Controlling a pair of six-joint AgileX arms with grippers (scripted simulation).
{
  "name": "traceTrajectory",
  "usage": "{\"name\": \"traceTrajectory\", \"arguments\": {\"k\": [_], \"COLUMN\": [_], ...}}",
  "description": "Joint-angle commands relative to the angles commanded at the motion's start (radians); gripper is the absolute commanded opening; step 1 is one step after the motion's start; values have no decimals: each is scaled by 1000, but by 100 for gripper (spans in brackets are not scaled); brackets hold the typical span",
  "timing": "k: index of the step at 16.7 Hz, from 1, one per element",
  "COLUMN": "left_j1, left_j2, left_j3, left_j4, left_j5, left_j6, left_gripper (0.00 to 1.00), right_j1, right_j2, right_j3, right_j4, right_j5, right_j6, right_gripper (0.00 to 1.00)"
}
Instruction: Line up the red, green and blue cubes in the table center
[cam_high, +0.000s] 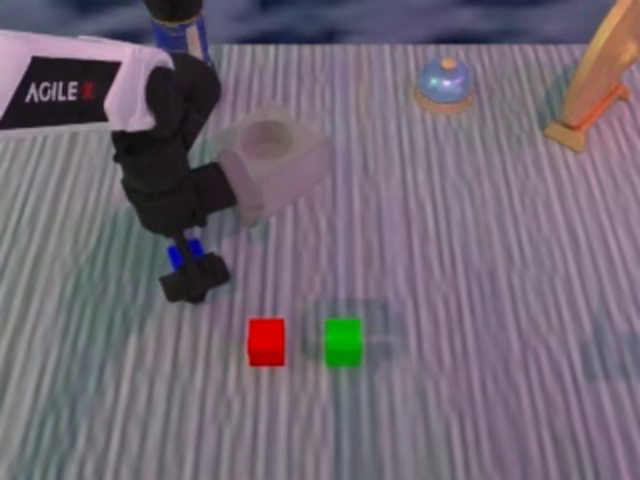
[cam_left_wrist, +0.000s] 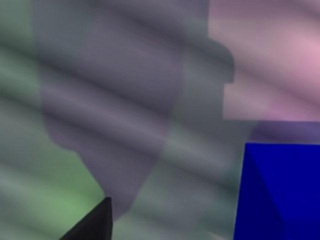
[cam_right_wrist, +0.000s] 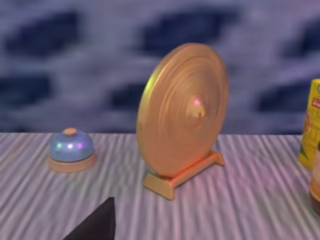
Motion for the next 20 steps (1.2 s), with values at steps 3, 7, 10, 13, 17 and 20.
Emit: {"name": "traceTrajectory", "arguments": {"k": [3,7,10,13,17,20], "left_j1": [0,0,0,0,0,0], "left_j2": [0,0,0,0,0,0], "left_j3": [0,0,0,0,0,0], "left_j4": [0,0,0,0,0,0], "left_j5": [0,0,0,0,0,0], "left_j6": [0,0,0,0,0,0], "left_gripper": [100,70,47,25,0,0], "right_j1": [0,0,0,0,0,0], "right_j2": [0,0,0,0,0,0], "right_j3": [0,0,0,0,0,0], "right_j4": [0,0,0,0,0,0], "right_j5": [0,0,0,0,0,0], "right_j6": [0,0,0,0,0,0], "right_gripper": [100,100,100,100,100,100]}}
